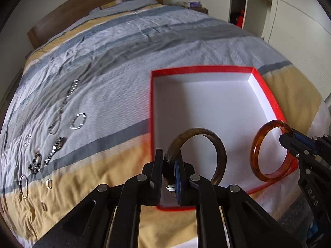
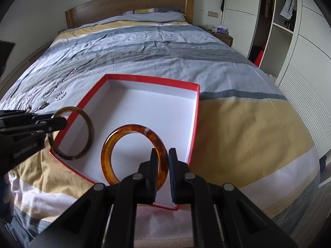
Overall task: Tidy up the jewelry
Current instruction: 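Carry both bangles into the red box and open both tools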
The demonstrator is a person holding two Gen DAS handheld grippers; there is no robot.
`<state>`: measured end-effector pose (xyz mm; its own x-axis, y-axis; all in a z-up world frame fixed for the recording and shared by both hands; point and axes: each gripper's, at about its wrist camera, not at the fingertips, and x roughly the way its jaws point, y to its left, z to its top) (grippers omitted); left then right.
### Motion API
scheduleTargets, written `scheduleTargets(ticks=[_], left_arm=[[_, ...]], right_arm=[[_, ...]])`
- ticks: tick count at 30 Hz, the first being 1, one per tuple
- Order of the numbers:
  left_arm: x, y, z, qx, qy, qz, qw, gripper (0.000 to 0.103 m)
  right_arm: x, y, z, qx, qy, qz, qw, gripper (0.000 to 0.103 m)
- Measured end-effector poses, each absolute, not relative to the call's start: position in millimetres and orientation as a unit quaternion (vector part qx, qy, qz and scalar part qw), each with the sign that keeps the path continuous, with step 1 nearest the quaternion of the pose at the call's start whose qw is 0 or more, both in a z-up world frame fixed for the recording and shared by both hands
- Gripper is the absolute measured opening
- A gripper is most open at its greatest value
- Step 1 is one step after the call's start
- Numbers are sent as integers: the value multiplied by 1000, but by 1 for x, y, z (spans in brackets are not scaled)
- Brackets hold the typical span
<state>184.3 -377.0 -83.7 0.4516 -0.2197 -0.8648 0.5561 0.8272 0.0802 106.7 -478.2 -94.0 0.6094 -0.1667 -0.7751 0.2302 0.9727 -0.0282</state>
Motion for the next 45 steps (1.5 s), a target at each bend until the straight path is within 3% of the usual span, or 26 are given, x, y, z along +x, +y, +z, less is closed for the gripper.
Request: scheduleTargets(ticks=[8, 21, 32, 34, 36, 41, 45], left_arm=[[191, -382, -128, 185, 505, -238, 809, 12], [160, -348, -130, 149, 543, -128, 817, 13], [152, -337, -127, 121, 561, -143, 806, 15], [162, -335, -127, 119, 562, -153, 804, 21], [161, -337, -124, 112, 561, -167, 803, 31], [147, -343, -106, 118, 539, -189, 812, 51], [134, -338, -80, 102, 509, -206, 830, 51]], right_arm=[[109, -478, -116, 10, 459, -103, 882, 10], [128, -454, -131, -41, 486, -50, 871, 10], [122, -448, -123, -42, 487, -34, 872, 11], [116, -447, -116, -39, 479, -33, 876, 14], [109, -449, -107, -30, 467, -35, 883, 29], [86, -457, -78, -6, 437, -53, 898, 36], [67, -464, -59, 13, 421, -70, 904, 36]])
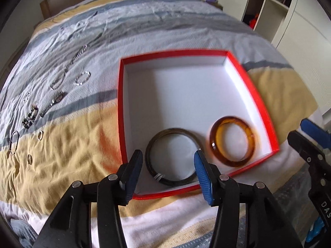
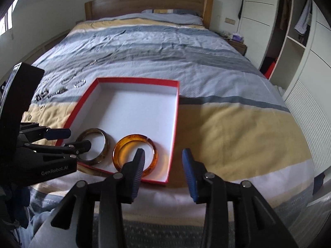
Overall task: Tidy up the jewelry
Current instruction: 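Carry both bangles into the red box and open both tools, then grasp the small silver ring with the left tool while the right tool grasps another ring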
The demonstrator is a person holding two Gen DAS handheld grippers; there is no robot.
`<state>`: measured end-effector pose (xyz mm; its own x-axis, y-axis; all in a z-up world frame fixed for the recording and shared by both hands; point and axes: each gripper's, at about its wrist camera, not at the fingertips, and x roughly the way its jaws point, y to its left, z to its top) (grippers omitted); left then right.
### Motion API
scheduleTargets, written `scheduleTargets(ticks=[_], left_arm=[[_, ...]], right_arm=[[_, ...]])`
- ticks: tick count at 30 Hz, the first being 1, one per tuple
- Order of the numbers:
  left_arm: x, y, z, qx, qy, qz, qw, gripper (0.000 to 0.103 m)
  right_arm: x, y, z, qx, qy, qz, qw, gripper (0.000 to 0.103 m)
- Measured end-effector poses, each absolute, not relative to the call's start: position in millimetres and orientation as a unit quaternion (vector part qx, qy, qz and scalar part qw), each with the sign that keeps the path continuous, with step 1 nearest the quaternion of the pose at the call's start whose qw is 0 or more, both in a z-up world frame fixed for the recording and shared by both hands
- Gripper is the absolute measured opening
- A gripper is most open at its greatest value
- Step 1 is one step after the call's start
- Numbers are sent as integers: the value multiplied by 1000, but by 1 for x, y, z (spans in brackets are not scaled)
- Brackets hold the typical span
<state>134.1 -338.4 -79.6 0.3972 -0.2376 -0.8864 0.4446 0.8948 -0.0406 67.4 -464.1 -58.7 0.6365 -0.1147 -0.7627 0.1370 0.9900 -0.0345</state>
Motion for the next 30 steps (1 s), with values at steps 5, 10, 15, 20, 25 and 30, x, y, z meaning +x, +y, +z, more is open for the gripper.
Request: scheduleTargets(ticks=[5, 10, 15, 20, 25, 30], left_arm=[[114, -319, -42, 109, 459, -220, 854, 56], [100, -271, -26, 121, 444, -192, 867, 68], [109, -197, -34, 107, 450, -153, 873, 71], [120, -119, -50, 72, 463, -115, 876, 71], [140, -63, -70, 50, 466, -99, 878, 67], [166, -35, -87, 36, 473, -120, 872, 55]], right_arm=[[50, -461, -37, 50, 400, -82, 912, 36], [49, -419, -16, 38, 381, -51, 922, 36], [59, -359, -7, 17, 377, 5, 926, 36], [82, -303, -16, 5, 390, 51, 919, 36], [121, -260, -40, 9, 416, 83, 906, 36], [160, -221, -63, 2, 437, 117, 892, 35]])
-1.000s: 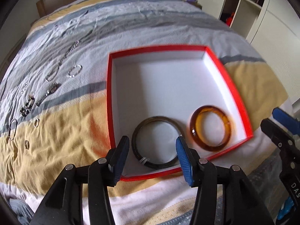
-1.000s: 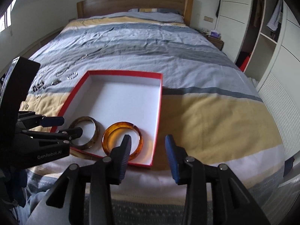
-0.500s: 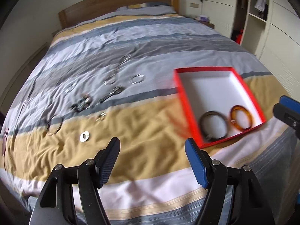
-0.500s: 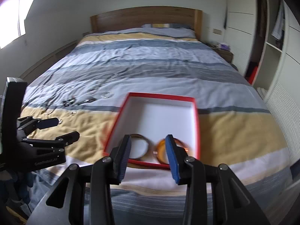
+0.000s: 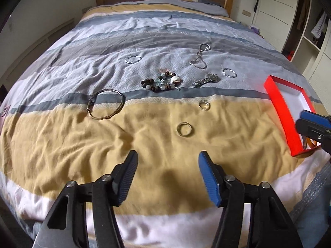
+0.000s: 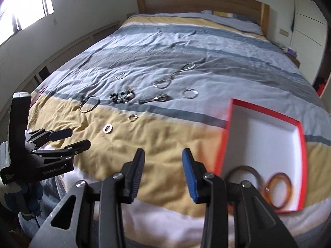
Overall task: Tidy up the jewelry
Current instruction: 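Grasp the small silver ring with the left tool while the right tool grasps another ring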
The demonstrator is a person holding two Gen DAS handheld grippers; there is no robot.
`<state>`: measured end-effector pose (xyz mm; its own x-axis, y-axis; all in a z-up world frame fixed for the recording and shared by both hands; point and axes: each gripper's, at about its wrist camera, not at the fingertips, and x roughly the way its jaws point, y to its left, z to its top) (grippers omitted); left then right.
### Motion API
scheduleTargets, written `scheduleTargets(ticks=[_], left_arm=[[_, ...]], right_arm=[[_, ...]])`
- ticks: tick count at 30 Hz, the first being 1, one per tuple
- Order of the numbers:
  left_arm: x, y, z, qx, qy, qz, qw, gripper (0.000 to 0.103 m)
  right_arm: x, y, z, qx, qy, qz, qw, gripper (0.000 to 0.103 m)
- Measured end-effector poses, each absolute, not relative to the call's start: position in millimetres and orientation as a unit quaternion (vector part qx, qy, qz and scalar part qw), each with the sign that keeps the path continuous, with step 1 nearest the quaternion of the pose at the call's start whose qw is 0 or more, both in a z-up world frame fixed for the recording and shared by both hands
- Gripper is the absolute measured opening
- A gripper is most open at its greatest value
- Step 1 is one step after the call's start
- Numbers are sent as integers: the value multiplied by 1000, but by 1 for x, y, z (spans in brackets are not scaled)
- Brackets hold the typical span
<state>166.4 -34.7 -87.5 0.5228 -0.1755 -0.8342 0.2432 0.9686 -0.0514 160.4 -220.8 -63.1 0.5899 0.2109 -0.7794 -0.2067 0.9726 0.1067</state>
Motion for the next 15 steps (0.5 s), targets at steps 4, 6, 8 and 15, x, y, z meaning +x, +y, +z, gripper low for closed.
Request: scheduleTargets(ticks=[4, 6, 8, 15], left_arm=[[187, -33, -96, 35, 474, -160, 865, 51], [195, -36, -98, 34, 475, -186, 860, 51], [203, -41, -103, 36, 477, -200, 855, 51], [222, -51, -124, 37, 491, -225, 841, 37]], right_arm=[[194, -197, -74, -4, 449, 139, 883, 35], [210, -187, -78, -7, 454, 150, 878, 35], [222, -181, -82, -11, 459, 158, 874, 35], [252, -167, -105, -18, 480, 176, 859, 35]])
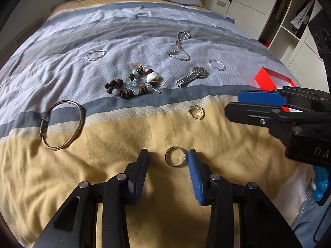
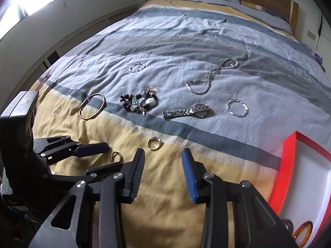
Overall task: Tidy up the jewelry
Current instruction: 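Grasp the small silver ring with the left tool while the right tool grasps another ring, then carry both rings into the red box and release them onto the bangles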
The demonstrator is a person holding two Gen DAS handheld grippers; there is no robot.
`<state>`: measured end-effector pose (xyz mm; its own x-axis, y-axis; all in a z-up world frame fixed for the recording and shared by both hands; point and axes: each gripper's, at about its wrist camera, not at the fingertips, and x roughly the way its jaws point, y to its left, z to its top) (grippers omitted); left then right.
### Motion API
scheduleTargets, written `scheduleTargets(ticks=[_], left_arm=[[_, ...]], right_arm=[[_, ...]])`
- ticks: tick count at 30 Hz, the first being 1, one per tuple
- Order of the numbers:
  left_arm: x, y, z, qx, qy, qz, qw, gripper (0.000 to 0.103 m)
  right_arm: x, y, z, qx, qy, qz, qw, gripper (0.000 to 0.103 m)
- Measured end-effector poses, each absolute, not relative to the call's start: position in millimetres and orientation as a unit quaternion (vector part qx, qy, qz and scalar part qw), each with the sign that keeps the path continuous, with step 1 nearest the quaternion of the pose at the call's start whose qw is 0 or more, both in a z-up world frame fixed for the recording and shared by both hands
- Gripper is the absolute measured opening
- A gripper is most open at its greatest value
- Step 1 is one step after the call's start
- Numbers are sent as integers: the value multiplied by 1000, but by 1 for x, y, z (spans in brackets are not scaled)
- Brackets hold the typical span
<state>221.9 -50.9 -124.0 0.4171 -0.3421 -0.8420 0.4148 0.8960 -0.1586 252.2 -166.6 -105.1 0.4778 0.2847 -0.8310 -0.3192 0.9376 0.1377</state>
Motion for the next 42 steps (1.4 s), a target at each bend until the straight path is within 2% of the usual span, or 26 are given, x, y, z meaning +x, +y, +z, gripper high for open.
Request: scheduleTargets(ticks=[7, 13, 16, 29, 42], left_arm=[[220, -47, -131, 21, 485, -236, 842, 20], [214, -42, -132, 12, 480, -236, 845, 20], [211, -40, -132, 6, 479, -234, 846, 20], [184, -29, -113, -18, 476, -217, 852, 20], [131, -32, -62, 3, 438, -204, 876, 20]], right_arm=[[267, -149, -127, -38, 497, 185, 847, 33], [277, -138, -138, -55, 504, 185, 842, 27], [280, -134, -142, -62, 507, 181, 840, 20], [237, -137, -112, -55, 484, 185, 854, 19], [157, -164, -52, -46, 428, 165, 887, 19]])
